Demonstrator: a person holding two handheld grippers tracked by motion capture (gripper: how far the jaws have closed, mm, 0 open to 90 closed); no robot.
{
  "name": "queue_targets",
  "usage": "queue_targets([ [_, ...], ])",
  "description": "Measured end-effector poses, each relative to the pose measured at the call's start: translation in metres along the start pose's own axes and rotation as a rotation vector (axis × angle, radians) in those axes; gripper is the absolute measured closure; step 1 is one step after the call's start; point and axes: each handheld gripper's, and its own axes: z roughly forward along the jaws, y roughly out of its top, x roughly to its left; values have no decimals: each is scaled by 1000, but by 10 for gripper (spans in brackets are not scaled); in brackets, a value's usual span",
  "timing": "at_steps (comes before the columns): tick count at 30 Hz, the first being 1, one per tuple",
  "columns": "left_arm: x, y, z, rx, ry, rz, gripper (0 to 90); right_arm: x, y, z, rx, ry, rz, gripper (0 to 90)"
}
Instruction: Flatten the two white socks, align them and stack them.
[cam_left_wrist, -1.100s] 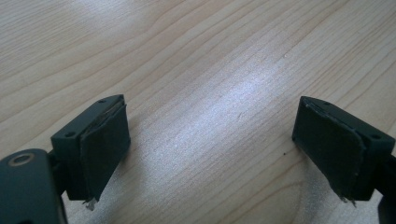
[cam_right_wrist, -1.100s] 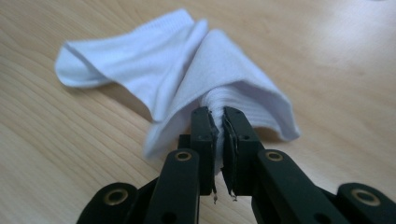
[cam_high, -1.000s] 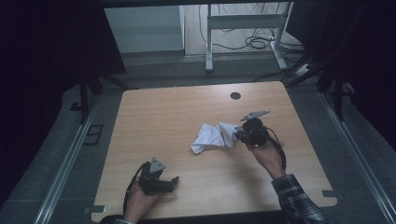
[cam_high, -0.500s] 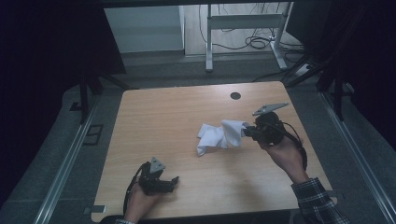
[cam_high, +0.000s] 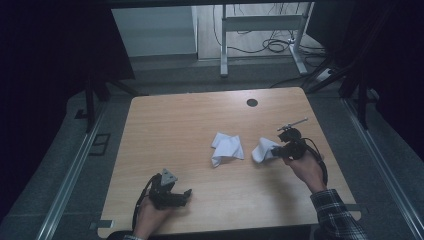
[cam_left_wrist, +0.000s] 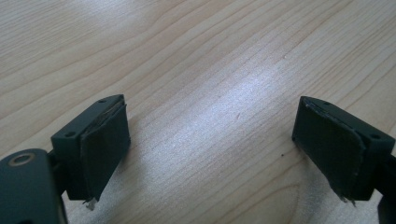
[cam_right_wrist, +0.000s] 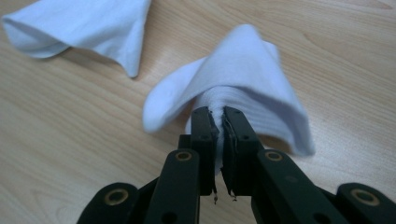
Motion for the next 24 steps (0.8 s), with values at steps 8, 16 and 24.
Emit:
queue_targets([
  [8, -4, 2, 0, 13, -14, 19, 111, 10, -24, -3, -7, 96, -44, 819],
  [16, -15, 12, 2, 11, -99, 29, 252, 12, -58, -4, 4, 108, -83, 642],
  [24, -55, 54, 18, -78, -257, 117, 428, 7, -76, -13, -70, 104, -75, 701],
])
